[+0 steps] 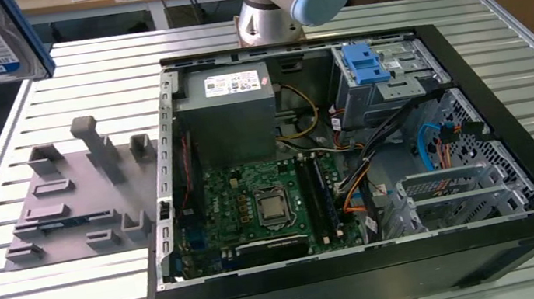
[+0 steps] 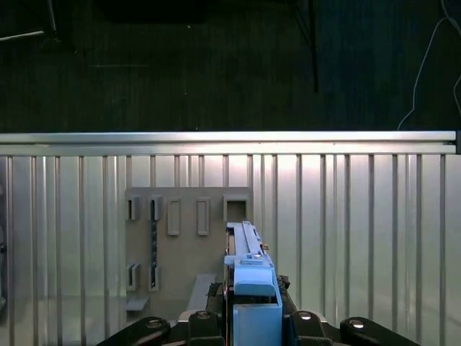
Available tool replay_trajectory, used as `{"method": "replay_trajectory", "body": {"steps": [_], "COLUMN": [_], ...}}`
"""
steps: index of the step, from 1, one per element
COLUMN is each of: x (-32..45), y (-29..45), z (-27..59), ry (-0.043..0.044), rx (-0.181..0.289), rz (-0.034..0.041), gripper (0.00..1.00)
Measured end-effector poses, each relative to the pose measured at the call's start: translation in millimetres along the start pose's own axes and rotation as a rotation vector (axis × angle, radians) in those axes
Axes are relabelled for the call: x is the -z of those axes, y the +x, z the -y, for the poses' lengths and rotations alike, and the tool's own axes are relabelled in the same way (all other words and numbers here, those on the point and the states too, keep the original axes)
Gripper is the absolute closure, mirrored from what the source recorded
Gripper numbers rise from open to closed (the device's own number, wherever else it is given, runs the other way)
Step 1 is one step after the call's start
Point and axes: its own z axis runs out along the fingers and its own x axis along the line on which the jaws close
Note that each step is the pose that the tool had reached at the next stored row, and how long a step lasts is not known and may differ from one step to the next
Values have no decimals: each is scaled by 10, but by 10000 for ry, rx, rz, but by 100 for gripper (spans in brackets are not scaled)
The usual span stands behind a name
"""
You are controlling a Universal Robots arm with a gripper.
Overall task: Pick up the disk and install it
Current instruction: 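Pick up the disk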
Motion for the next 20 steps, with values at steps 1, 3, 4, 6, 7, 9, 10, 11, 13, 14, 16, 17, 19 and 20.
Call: {"method": "replay_trajectory", "body": {"steps": [1, 3, 4, 6, 7, 9, 10, 11, 13, 14, 16, 17, 19, 20], "x": [8, 13, 13, 12, 12, 12, 13, 13, 12, 13, 13, 13, 13, 13], "y": [0, 7, 20, 57, 82, 139, 168, 199, 263, 347, 398, 420, 455, 467], "z": [0, 0, 1, 1, 2, 3, 4, 4, 5, 6, 8, 11, 30, 47], "ry": [0, -2, -1, 0, 0, 0, -1, -1, 0, 0, -1, 0, -3, -6], "rx": [0, 0, 0, -1, -1, 1, 0, 1, 0, 1, 0, 0, -1, 0], "rz": [-1, 0, 0, 0, 0, 0, 0, 0, 0, -2, -3, -2, -3, -3], "gripper": [64, 64, 64, 64, 64, 64, 64, 64, 64, 64, 64, 64, 64, 64]}}
